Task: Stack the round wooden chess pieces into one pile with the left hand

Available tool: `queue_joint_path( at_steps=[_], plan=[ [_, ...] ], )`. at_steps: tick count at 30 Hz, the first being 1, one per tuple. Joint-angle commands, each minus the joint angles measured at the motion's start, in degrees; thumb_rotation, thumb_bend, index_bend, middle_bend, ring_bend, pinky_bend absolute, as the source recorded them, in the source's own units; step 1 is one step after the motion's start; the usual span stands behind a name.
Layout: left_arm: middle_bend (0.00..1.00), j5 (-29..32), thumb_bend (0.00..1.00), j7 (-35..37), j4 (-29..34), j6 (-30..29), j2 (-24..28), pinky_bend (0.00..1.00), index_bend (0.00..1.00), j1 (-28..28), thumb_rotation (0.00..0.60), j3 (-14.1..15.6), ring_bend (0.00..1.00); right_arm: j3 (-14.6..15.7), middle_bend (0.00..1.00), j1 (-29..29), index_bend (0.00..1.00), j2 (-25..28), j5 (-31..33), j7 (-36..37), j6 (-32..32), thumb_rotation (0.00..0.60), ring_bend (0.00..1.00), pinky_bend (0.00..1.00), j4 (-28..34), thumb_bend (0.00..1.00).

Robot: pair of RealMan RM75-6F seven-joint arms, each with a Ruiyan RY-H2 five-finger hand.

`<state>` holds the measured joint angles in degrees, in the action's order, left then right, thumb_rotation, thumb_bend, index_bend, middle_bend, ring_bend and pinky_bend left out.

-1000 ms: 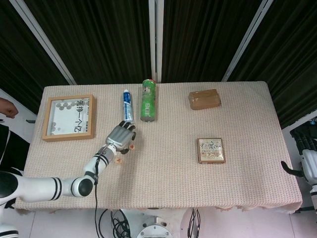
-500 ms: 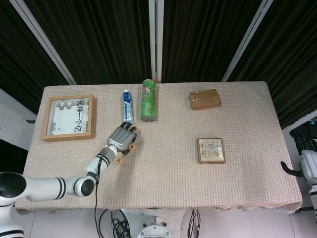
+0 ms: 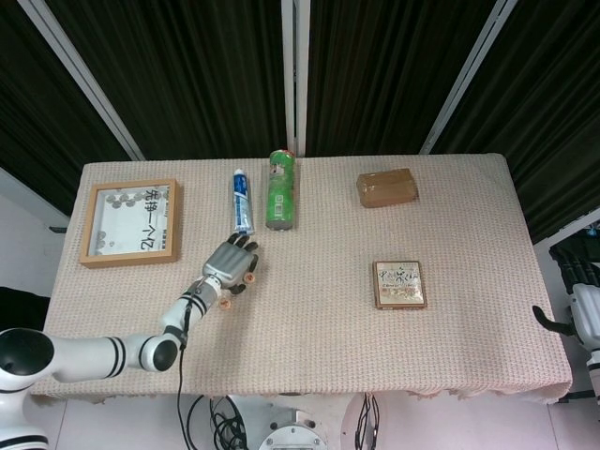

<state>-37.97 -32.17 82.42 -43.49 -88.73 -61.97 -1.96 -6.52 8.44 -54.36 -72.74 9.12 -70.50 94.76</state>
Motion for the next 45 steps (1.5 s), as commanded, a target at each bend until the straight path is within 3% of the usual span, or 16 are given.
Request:
queue_joint_path(
  at_steps=[1, 31, 40, 45],
  plan=[
    [0.11, -0.5, 0.27, 0.88, -0.54, -0.03, -0.48, 0.0, 0.43, 0.37, 0.6, -0.19, 0.0, -0.01, 0.0, -0.01, 0.0, 0.0, 0.01, 0.07, 0.0, 0.6, 0.0, 0.0, -0.08, 0.24],
    [0.14, -5.99, 0.28, 5.75, -3.01, 0.45, -1.91, 0.0, 0.5, 2.53, 0.6, -1.44, 0.0, 0.08, 0.0, -0.09, 0.0, 0.02, 0.36, 0.04, 0.45, 0.6, 0.0, 0.0, -0.28, 0.24],
    [0.15, -6.31, 0.28, 5.31, 0.4, -0.05, 0.94, 0.0, 0.5, 2.09, 0.6, -2.54, 0.0, -0.14, 0.0, 0.11, 0.0, 0.39, 0.21, -0.14, 0.4, 0.6, 0.0, 0.0, 0.24, 0.24],
    [0.15, -0.83, 0.28, 1.96, 5.44, 0.25, 5.27, 0.0, 0.5, 0.44, 0.6, -2.33, 0.0, -0.1, 0.0, 0.25, 0.0, 0.68, -0.25, -0.43, 0.33, 0.6, 0.0, 0.0, 1.02, 0.24]
  ],
)
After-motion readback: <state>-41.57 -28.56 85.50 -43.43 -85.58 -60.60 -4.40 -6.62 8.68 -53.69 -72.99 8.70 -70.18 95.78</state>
